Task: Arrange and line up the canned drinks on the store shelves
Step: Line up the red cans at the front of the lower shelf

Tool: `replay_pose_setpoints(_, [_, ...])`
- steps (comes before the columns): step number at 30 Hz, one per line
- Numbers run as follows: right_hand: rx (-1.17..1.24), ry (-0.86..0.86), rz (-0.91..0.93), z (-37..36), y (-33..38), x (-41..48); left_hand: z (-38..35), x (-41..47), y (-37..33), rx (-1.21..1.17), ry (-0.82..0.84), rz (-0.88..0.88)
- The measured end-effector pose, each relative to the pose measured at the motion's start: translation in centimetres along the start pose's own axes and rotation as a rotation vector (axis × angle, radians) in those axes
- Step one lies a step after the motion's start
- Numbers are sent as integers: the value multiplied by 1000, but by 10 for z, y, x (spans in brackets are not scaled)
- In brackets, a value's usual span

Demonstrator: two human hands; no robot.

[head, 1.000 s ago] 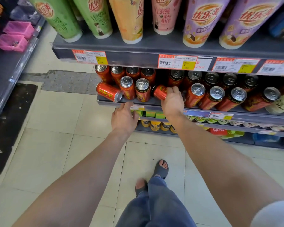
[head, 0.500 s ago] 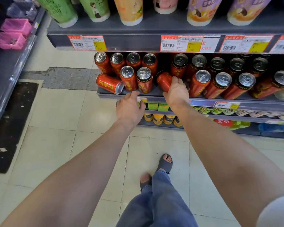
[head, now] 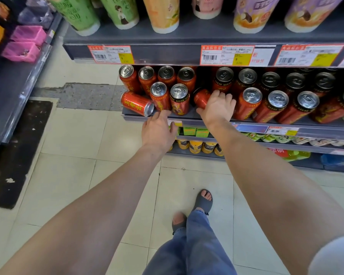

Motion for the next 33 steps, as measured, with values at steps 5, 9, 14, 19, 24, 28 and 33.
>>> replay_pose_setpoints(5, [-84, 14, 18, 1, 8, 2, 0, -2, 9, -15, -3, 44])
replay_pose_setpoints(9, [14, -16, -16, 0, -2, 0, -8, -7, 14, -22, 17, 67])
replay_pose_setpoints(14, [182, -117, -58, 3, -17, -16, -10, -7, 22, -34, 18, 82])
replay_pose_setpoints(19, [454, -154, -133, -4, -27, -29, -7, -6, 30, -19, 22, 107])
replay_pose_setpoints(24, [636, -112, -200, -13, -30, -35, -3, -2, 41, -21, 6, 158])
replay_pose_setpoints(28, [757, -104, -246, -17, -34, -39, 1, -1, 46, -14, -5, 186])
replay_pose_setpoints(33, [808, -51, -247, -20, -36, -42, 1, -3, 53, -15, -10, 193])
Point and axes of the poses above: each hand's wrist, its own x-axis towards the middle knuckle, its own z-axis out of the back of the hand, y = z × x, the point moved 8 cm from there along x, towards the middle knuckle, and after that the axes turned 15 degrees about -x, right-handed, at the moved point
